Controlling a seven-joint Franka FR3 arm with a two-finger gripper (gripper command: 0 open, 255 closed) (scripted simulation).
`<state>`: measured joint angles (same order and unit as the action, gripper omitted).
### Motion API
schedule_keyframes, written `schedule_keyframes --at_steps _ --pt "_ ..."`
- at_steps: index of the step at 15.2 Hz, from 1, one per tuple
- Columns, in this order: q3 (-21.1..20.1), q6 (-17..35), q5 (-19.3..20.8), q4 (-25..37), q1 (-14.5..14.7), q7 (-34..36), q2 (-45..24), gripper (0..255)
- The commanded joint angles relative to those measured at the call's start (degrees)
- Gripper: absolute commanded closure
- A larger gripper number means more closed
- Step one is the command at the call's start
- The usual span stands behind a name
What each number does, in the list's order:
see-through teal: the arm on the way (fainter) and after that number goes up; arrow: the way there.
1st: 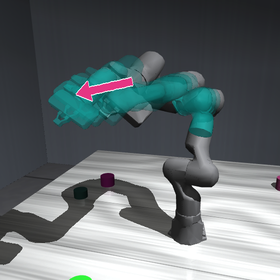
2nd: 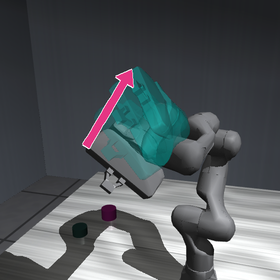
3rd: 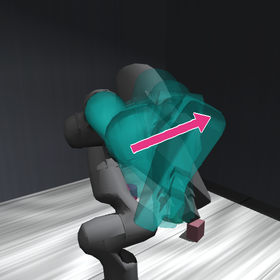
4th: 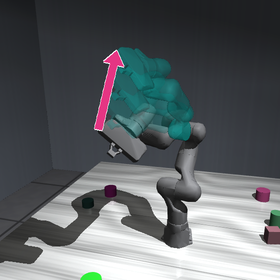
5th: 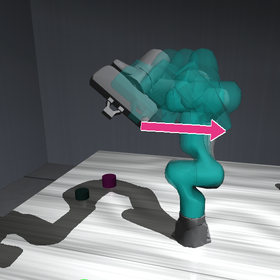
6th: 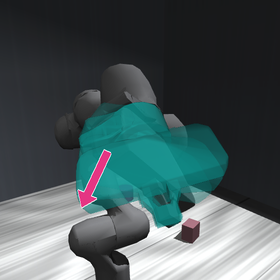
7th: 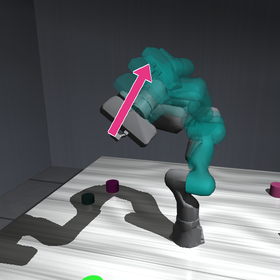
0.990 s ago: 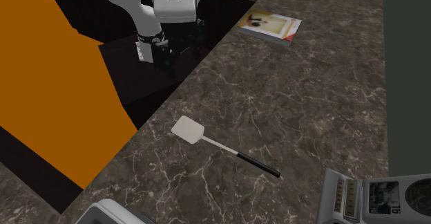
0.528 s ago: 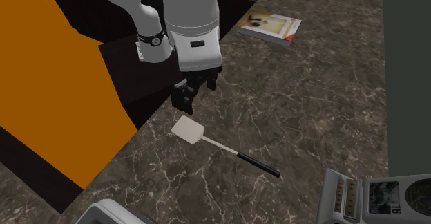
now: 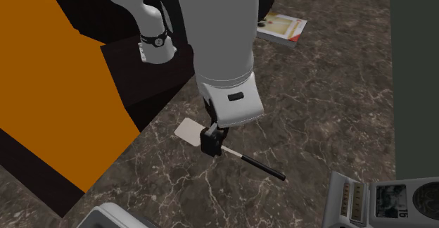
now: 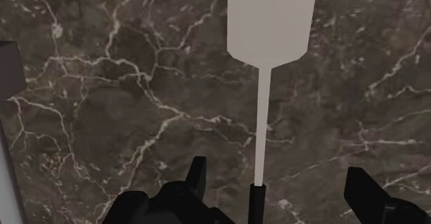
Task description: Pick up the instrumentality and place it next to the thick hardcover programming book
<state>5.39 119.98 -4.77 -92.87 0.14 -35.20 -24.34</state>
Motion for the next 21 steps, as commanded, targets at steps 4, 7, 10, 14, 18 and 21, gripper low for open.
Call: schedule_keyframes --at_steps 4,7,10,14,18,21 --pt "-0.29 2.59 -0.49 0.46 -0.21 -0.66 -2.84 0" --pt "-0.4 4.69 -0.68 -0.31 -0.22 -0.77 -4.18 0" --pt "-0.4 4.69 -0.68 -0.31 -0.22 -0.77 -4.18 0" --pt "-0.4 4.69 -0.68 -0.31 -0.22 -0.77 -4.18 0" --pt "-0.4 4.68 -0.68 -0.3 -0.22 -0.77 -4.18 255" --pt "-0.4 4.69 -0.68 -0.3 -0.22 -0.77 -4.18 255"
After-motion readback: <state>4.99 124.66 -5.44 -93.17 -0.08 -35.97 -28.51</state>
